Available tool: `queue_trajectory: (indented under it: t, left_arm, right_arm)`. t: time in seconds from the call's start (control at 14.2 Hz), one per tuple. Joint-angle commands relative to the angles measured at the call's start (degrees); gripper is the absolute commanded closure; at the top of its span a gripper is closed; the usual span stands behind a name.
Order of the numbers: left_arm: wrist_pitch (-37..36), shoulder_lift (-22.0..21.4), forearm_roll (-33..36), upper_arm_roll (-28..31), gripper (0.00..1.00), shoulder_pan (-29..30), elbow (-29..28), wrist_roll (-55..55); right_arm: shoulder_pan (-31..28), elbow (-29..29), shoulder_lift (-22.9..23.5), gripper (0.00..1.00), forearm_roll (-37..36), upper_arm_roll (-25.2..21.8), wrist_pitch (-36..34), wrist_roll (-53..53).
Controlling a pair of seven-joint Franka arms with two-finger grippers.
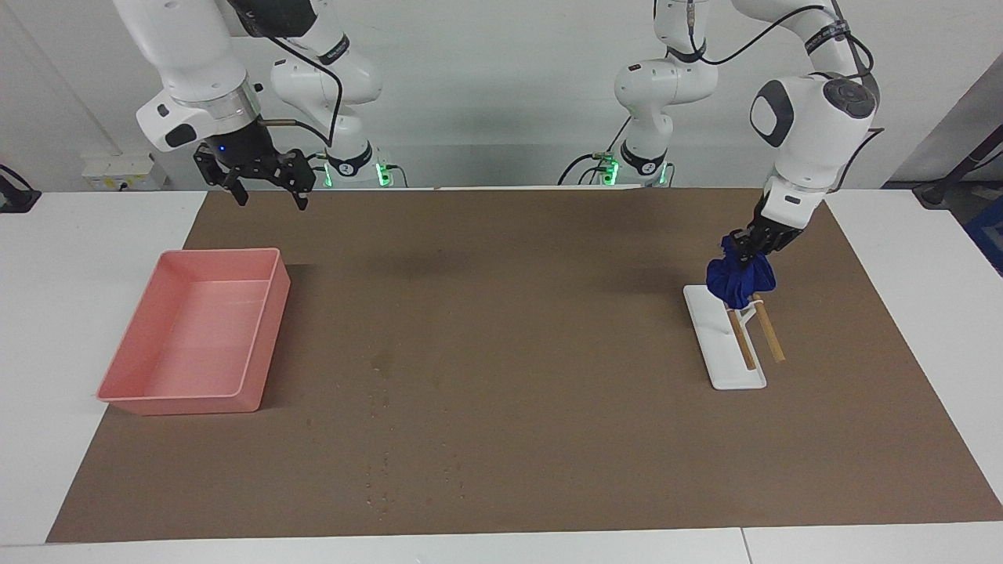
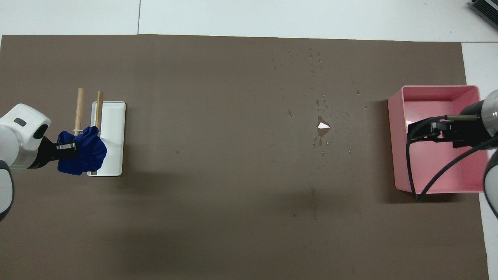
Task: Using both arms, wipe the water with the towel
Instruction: 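Grasp the blue cloth on the white tray with the left gripper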
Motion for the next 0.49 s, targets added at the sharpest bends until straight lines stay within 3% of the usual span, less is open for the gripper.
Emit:
queue_trajectory:
  t: [0.0, 0.21, 0.42]
  left_arm:
    - [-3.3, 0.1, -0.9, 0.5, 1.0, -1.5, 2.6, -7.9]
    - [-8.0, 2.6, -5.4, 0.5, 1.0, -2.1, 8.8, -15.3]
    - [-9.0, 2.8, -9.4, 0.4, 1.0, -3.0, 11.0, -21.4]
  right_arm:
    - [-0.4, -2.2, -1.8, 0.0, 1.3, 0.1, 0.8, 0.8]
    - [-0.4, -2.2, -1.8, 0.0, 1.4, 0.2, 1.2, 3.1]
    - [0.2, -2.2, -1.7, 0.0, 1.6, 0.3, 2.9, 8.0]
